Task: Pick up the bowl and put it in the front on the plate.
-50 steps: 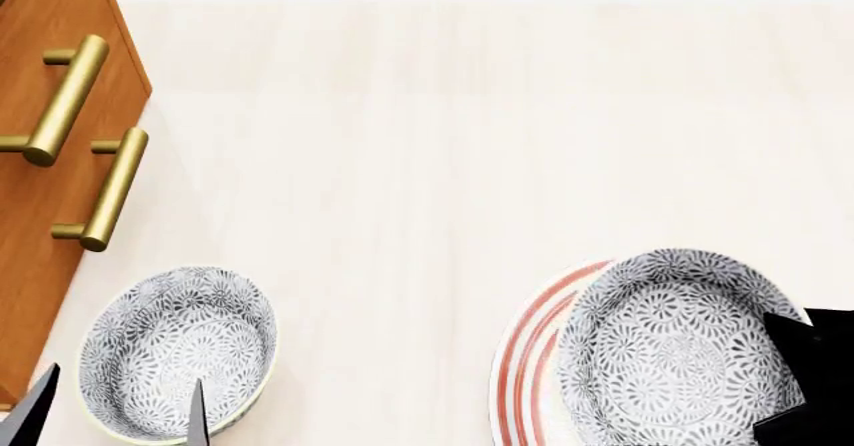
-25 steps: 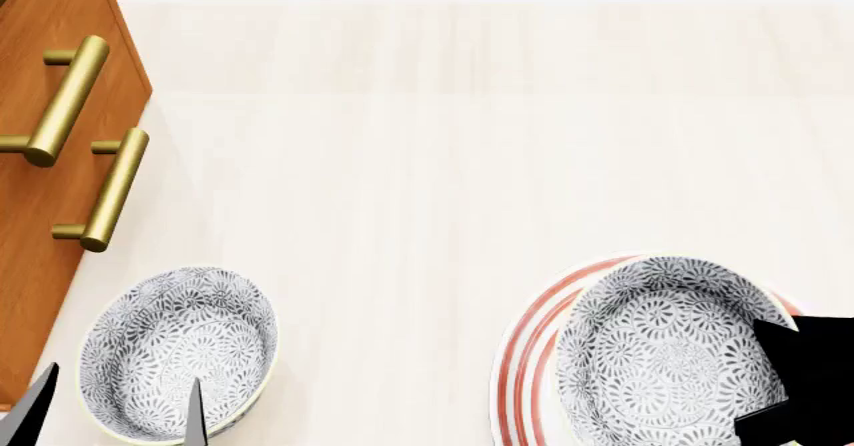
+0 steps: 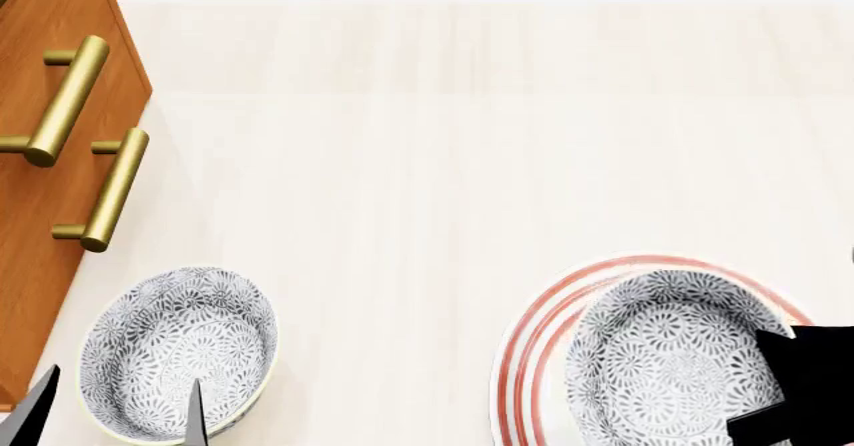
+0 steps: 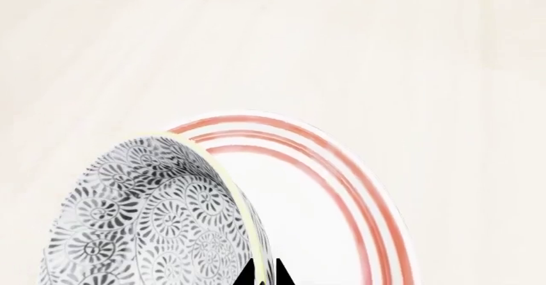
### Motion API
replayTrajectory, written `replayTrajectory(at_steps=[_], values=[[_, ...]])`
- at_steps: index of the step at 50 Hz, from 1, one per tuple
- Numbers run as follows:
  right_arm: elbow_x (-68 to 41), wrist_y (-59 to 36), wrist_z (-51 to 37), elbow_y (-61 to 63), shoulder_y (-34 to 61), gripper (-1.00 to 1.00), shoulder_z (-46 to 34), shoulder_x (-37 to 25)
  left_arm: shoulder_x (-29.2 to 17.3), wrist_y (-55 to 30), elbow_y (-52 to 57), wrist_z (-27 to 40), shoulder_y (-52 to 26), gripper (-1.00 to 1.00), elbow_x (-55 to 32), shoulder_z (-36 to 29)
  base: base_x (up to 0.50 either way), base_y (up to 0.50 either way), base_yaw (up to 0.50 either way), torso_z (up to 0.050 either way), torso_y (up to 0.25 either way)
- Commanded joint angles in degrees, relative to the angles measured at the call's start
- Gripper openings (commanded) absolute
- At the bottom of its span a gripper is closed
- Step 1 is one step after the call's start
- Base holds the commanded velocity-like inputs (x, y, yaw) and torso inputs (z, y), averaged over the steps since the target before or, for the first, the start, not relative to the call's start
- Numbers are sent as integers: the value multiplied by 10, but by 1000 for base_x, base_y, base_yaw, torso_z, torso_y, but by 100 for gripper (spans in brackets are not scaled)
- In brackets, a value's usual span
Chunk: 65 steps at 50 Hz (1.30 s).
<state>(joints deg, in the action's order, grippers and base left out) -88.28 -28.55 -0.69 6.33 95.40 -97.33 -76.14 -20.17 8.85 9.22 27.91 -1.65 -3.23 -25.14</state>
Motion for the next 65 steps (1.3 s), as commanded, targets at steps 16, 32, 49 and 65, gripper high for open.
replayTrajectory(at_steps=[16,32,49,65], values=[[16,6,4,-9,-20,-100,-2,31,5,-4,-12,-13,4,100,-2,-7,0,0,0,0,0],[18,3,-3,-30,-27,-100,-3,53,3,-7,-13,-15,3,100,-5,-11,0,0,0,0,-1],[20,-4,-21,-49,-28,-100,-1,65,1,-6,-14,-18,3,100,-7,-18,0,0,0,0,-1],[35,-49,-18,-36,18,100,13,53,0,-6,-16,-16,1,100,-11,-17,0,0,0,-1,-1]])
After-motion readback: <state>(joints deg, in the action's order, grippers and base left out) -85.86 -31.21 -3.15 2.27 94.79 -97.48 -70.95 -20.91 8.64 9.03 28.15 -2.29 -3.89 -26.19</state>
